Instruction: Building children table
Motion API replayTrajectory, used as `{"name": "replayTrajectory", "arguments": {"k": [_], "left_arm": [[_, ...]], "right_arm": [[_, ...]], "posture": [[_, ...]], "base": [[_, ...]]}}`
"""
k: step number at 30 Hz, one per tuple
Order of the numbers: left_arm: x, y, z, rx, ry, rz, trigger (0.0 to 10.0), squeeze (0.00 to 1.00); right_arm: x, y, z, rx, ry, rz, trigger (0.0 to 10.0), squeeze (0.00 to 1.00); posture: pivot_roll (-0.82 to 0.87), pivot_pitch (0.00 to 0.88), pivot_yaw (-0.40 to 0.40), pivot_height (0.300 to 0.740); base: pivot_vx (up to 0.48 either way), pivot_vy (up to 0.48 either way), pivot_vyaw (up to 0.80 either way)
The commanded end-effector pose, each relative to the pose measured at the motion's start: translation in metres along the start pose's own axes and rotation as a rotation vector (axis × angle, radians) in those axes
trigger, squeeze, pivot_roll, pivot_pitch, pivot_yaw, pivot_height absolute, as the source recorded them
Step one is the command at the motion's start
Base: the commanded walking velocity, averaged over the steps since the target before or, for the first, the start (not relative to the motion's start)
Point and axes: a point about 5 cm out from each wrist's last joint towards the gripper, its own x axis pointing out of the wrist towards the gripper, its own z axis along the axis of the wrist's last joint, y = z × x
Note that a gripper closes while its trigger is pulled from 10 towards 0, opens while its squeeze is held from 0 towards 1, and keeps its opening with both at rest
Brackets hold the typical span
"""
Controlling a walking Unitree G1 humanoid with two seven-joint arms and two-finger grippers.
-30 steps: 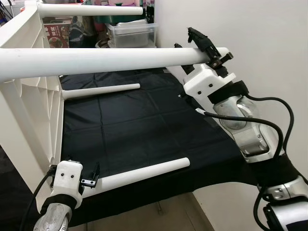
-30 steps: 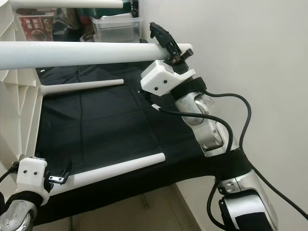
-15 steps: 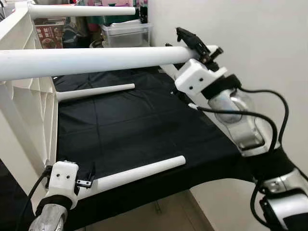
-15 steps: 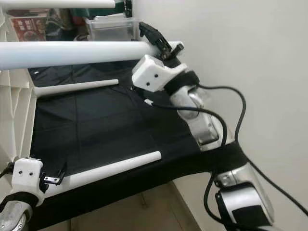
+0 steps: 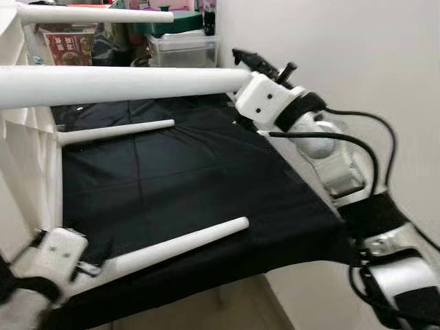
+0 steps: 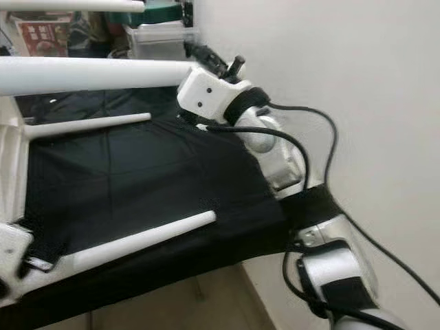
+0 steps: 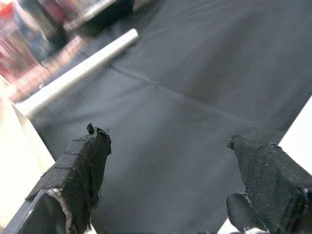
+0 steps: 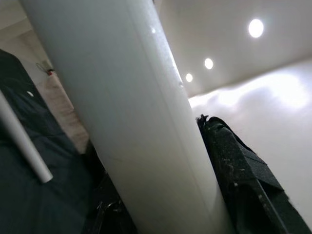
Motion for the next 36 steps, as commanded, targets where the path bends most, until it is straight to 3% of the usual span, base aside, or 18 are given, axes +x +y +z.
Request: {"name": "replayTrajectory", "arguments": {"k": [1,4,6,7,8,9,11,13,14,16,23,27,30,31,32,33,35,36], "left_arm": [[-0.008,0.026,0.004,0.06,0.021,0.049,10.0,0.0],[-0.008,0.035,0.008,0.096,0.021,0.026,10.0,0.0],[-0.006,0.059,0.017,0.172,0.024,-0.007,10.0,0.0],[-0.006,0.059,0.017,0.172,0.024,-0.007,10.0,0.0],[-0.004,0.074,0.022,0.231,0.03,-0.019,10.0,0.0],[-0.004,0.074,0.022,0.231,0.03,-0.019,10.0,0.0],[-0.002,0.087,0.027,0.27,0.032,-0.019,10.0,0.0],[0.005,0.113,0.044,0.36,0.025,-0.027,10.0,0.0],[0.005,0.113,0.044,0.36,0.025,-0.027,10.0,0.0],[0.008,0.129,0.056,0.41,0.022,-0.041,10.0,0.0],[0.019,0.148,0.076,0.476,0.02,-0.08,10.0,0.0],[0.022,0.147,0.077,0.47,0.009,-0.104,10.0,0.0],[0.026,0.134,0.072,0.455,-0.01,-0.155,10.0,0.0],[0.03,0.116,0.06,0.414,-0.033,-0.211,10.0,0.0],[0.031,0.109,0.056,0.4,-0.041,-0.225,10.0,0.0],[0.031,0.102,0.052,0.372,-0.058,-0.224,10.0,0.0],[0.031,0.097,0.051,0.354,-0.069,-0.221,10.0,0.0],[0.032,0.089,0.049,0.316,-0.091,-0.209,10.0,0.0]], "right_arm": [[-0.021,0.037,-0.052,0.277,0.253,0.077,0.0,0.0],[-0.025,0.047,-0.058,0.325,0.293,0.096,0.0,0.0],[-0.036,0.071,-0.07,0.463,0.389,0.132,0.0,0.0],[-0.036,0.071,-0.07,0.463,0.389,0.132,0.0,0.0],[-0.043,0.085,-0.076,0.614,0.473,0.113,0.0,0.0],[-0.043,0.085,-0.076,0.614,0.473,0.113,0.0,0.0],[-0.049,0.097,-0.081,0.724,0.538,0.101,0.0,0.0],[-0.066,0.128,-0.084,0.942,0.698,0.043,0.0,0.0],[-0.066,0.128,-0.084,0.942,0.698,0.043,0.0,0.0],[-0.074,0.148,-0.079,1.054,0.786,0.026,0.0,0.0],[-0.072,0.17,-0.05,1.125,0.792,0.073,0.0,0.0],[-0.069,0.172,-0.045,1.129,0.785,0.081,0.0,0.0],[-0.064,0.172,-0.039,1.15,0.775,0.083,0.0,0.0],[-0.058,0.172,-0.033,1.174,0.776,0.089,1.0,0.0],[-0.057,0.172,-0.031,1.181,0.774,0.091,1.0,0.0],[-0.056,0.172,-0.029,1.174,0.769,0.095,7.4,0.0],[-0.056,0.172,-0.029,1.168,0.765,0.097,7.4,0.0],[-0.058,0.173,-0.027,1.149,0.758,0.111,10.0,0.0]], "posture": [[0.12,0.0,-0.056,0.74],[0.13,0.0,-0.055,0.74],[0.13,0.0,-0.056,0.74],[0.13,0.0,-0.056,0.74],[0.13,0.0,-0.063,0.74],[0.13,0.0,-0.063,0.74],[0.13,0.0,-0.063,0.74],[0.14,0.0,-0.055,0.74],[0.14,0.0,-0.055,0.74],[0.14,0.0,-0.05,0.74],[0.14,0.0,-0.041,0.74],[0.14,0.0,-0.041,0.74],[0.13,0.0,-0.037,0.74],[0.13,0.0,-0.039,0.74],[0.13,0.0,-0.039,0.74],[0.13,0.0,-0.04,0.74],[0.12,0.0,-0.04,0.74],[0.12,0.0,-0.039,0.74]], "base": [[0.0,0.0,0.0],[0.0,0.0,0.0],[0.0,0.0,0.0],[0.0,0.0,0.0],[0.0,0.0,0.0],[0.0,0.0,0.0],[0.0,0.0,0.0],[0.0,0.0,0.0],[0.0,0.0,0.0],[0.0,0.0,0.0],[0.0,0.0,0.0],[0.0,0.0,0.0],[0.0,0.0,0.0],[0.0,0.0,0.0],[0.0,0.0,0.0],[0.0,0.0,0.0],[0.0,0.0,0.0],[0.0,0.0,0.0]]}}
